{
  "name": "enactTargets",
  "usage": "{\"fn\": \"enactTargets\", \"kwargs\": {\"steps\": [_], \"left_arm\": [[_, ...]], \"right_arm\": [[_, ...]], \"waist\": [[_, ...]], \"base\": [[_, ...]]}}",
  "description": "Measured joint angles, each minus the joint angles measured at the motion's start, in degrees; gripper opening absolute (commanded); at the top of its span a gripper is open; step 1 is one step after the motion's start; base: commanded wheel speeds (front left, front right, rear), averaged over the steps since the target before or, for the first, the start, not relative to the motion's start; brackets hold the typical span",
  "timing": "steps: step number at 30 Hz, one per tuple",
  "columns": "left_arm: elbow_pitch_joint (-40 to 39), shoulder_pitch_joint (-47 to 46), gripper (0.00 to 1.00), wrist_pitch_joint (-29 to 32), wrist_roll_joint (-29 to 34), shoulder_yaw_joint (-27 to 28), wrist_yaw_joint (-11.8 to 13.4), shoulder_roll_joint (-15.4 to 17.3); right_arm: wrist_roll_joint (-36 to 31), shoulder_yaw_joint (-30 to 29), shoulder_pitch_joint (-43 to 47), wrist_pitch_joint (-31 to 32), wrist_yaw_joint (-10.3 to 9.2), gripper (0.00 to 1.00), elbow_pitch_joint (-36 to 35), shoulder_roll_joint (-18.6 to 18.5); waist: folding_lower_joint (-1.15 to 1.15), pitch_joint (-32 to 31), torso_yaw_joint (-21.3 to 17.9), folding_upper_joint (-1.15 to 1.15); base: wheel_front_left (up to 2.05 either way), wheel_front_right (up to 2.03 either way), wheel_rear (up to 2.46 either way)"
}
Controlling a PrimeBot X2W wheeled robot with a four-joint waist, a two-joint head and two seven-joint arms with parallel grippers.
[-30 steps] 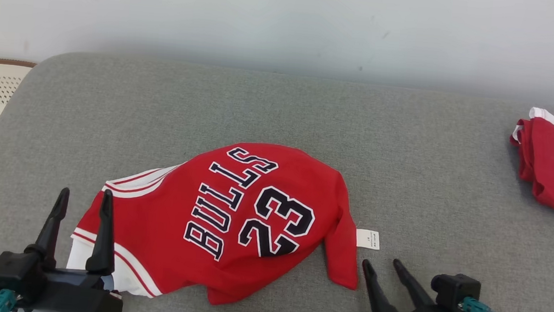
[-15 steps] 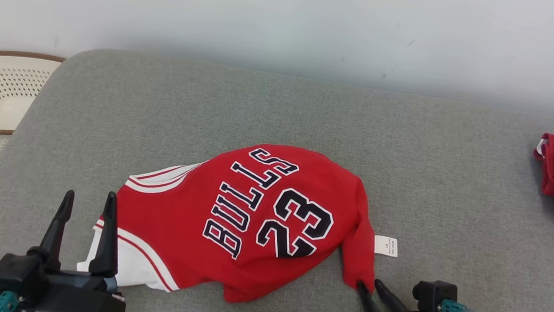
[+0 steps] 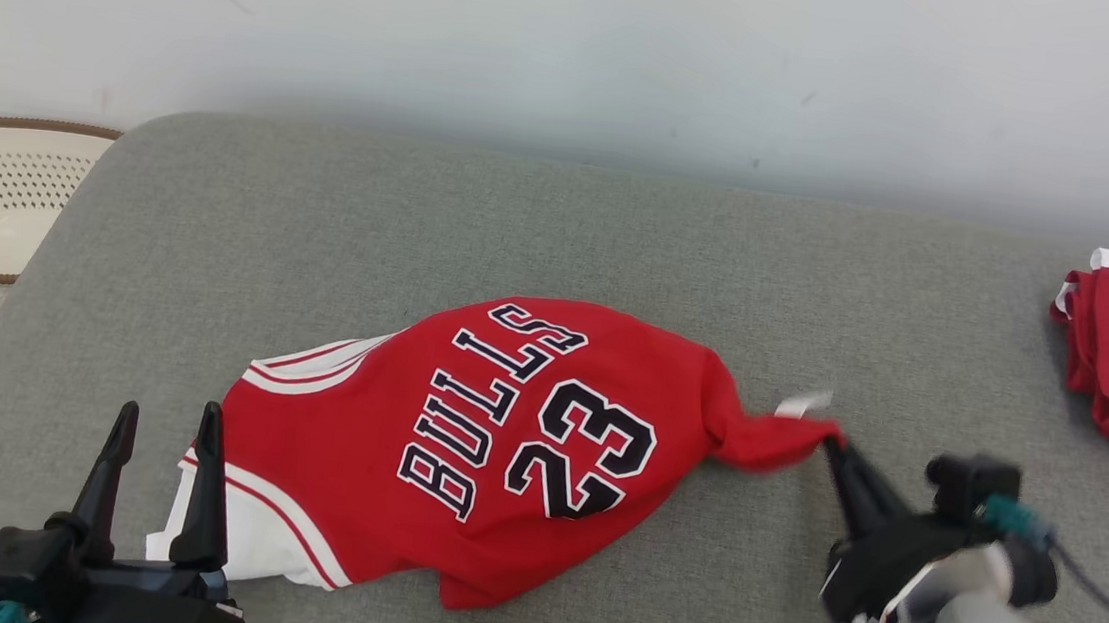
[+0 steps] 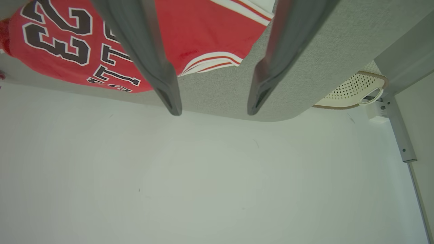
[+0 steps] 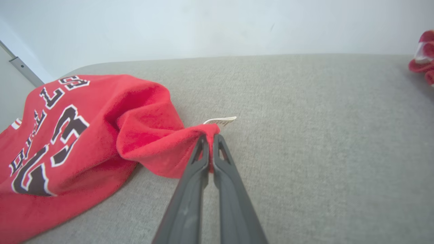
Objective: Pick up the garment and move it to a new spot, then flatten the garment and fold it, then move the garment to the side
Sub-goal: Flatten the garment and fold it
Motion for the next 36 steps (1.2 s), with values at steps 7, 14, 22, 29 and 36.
{"fn": "enactTargets", "kwargs": {"steps": [7,14,22,29,36], "left_arm": [[0.2,0.2,1.0,0.0,0.6,0.6,-0.8,-1.0],[0.3,0.2,1.0,0.0,1.5,1.3,-1.6,-1.7],[0.4,0.2,1.0,0.0,2.0,1.9,-2.5,-2.4],[0.4,0.2,1.0,0.0,2.4,2.4,-2.6,-2.8],[0.3,0.2,1.0,0.0,2.6,3.1,-3.0,-3.3]], "right_arm": [[-0.9,-0.3,-8.7,2.3,0.0,0.0,-4.2,-6.1],[-1.3,1.2,-16.6,5.7,0.0,0.0,-7.3,-9.2],[-1.2,2.6,-24.6,8.0,0.0,0.0,-6.9,-12.4],[-1.2,2.8,-28.7,9.1,0.0,0.0,-6.2,-14.1],[-1.1,3.2,-29.5,10.1,0.0,0.0,-6.0,-14.3]], "waist": [[0.0,-0.5,-1.1,0.0],[0.0,-0.6,-0.8,0.0],[0.0,0.0,0.4,0.0],[0.0,0.4,1.0,0.0],[0.0,0.8,1.0,0.0]], "base": [[0.0,0.0,0.0],[0.0,0.0,0.0],[0.0,0.0,0.0],[0.0,0.0,0.0],[0.0,0.0,0.0]]}}
